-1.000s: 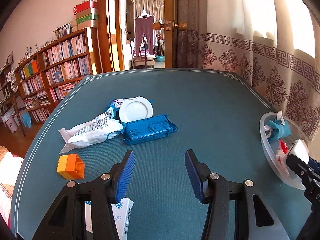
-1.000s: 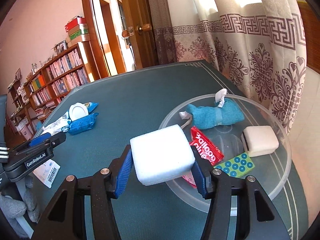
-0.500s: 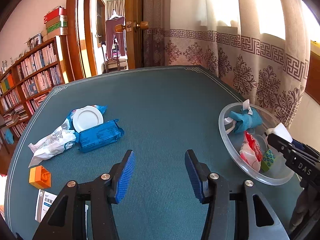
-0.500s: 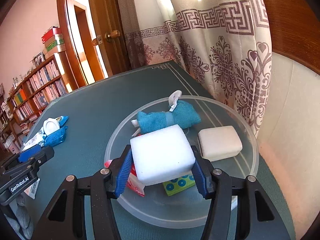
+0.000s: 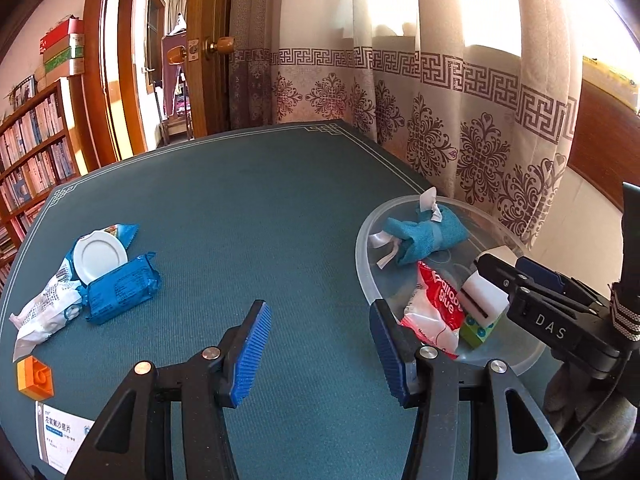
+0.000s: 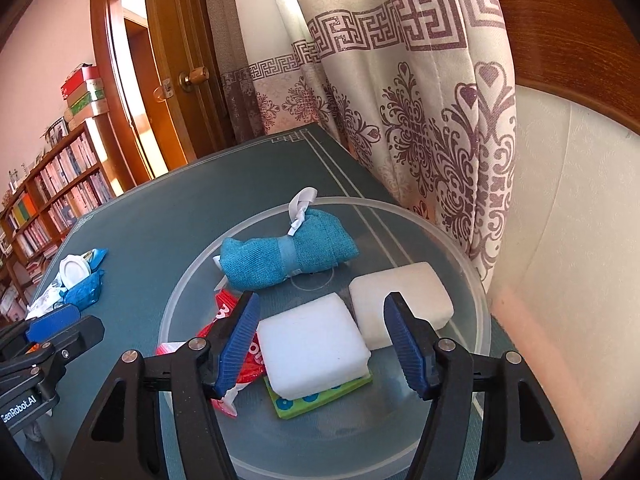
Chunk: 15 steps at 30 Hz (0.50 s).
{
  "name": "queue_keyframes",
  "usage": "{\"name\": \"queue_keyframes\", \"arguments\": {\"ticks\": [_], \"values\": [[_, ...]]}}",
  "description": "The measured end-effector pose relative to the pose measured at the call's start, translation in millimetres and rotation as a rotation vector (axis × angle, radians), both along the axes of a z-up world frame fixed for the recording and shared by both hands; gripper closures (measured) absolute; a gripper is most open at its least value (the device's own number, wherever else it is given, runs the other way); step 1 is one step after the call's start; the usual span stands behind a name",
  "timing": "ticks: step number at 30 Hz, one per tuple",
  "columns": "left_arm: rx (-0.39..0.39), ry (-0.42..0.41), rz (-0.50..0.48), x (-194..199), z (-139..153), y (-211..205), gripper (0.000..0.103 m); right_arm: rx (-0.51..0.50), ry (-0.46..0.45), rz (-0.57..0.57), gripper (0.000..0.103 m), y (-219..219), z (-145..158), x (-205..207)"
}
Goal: Organize objects
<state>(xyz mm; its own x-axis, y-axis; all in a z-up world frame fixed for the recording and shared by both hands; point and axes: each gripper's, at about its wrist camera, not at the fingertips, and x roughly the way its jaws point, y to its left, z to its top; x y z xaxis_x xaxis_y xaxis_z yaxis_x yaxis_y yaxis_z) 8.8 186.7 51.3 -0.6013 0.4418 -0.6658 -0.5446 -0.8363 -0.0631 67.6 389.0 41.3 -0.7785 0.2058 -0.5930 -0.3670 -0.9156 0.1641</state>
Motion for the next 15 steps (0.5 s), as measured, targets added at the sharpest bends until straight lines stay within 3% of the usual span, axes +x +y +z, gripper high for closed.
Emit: {"name": "queue_keyframes", "arguments": {"ticks": [15], "values": [[0.031,-0.052,-0.161,-3,3,56,0.048,0.034,0.047,-0.104,0.037,13,4,12]]}}
